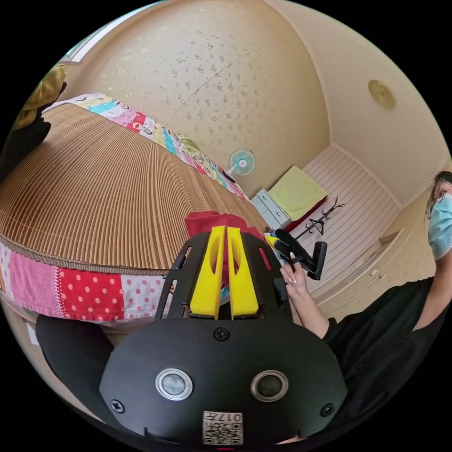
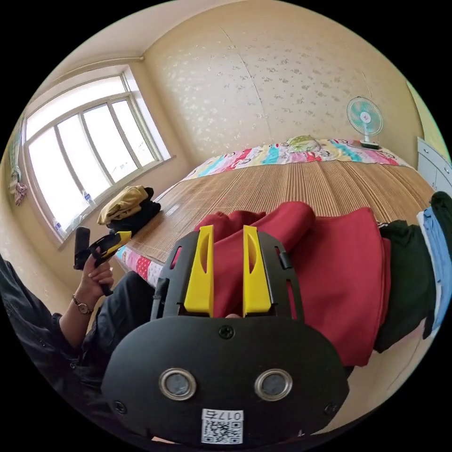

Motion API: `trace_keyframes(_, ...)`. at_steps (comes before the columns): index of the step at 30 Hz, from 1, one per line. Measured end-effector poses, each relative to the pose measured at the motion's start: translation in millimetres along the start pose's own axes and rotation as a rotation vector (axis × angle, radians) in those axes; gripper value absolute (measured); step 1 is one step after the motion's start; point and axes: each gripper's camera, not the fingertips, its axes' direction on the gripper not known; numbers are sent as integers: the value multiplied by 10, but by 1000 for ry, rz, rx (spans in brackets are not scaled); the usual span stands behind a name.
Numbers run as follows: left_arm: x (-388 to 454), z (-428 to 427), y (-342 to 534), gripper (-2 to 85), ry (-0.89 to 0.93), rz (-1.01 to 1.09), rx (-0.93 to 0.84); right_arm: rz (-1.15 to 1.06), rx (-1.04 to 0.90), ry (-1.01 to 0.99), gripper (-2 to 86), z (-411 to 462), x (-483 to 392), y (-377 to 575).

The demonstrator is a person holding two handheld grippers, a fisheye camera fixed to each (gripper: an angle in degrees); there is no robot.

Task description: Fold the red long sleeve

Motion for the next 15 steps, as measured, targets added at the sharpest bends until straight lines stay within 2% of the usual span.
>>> trace_keyframes(1,10,54,-18,-9,10,-6,1,3,-84,8,89,248,117,-93)
trace_keyframes(4,31,175,-85,-10,21,-30,-4,-18,-495,-31,72,1292,329,34)
trace_keyframes(5,31,195,-108,-10,10,-42,-9,-37,-389,-46,58,1193,296,112)
trace_keyframes(10,-35,393,-419,-10,-172,-107,-136,-93,-309,-171,27,773,-64,474)
trace_keyframes(15,-363,617,-849,-7,-31,-171,-160,-94,-331,-290,23,608,-330,1056)
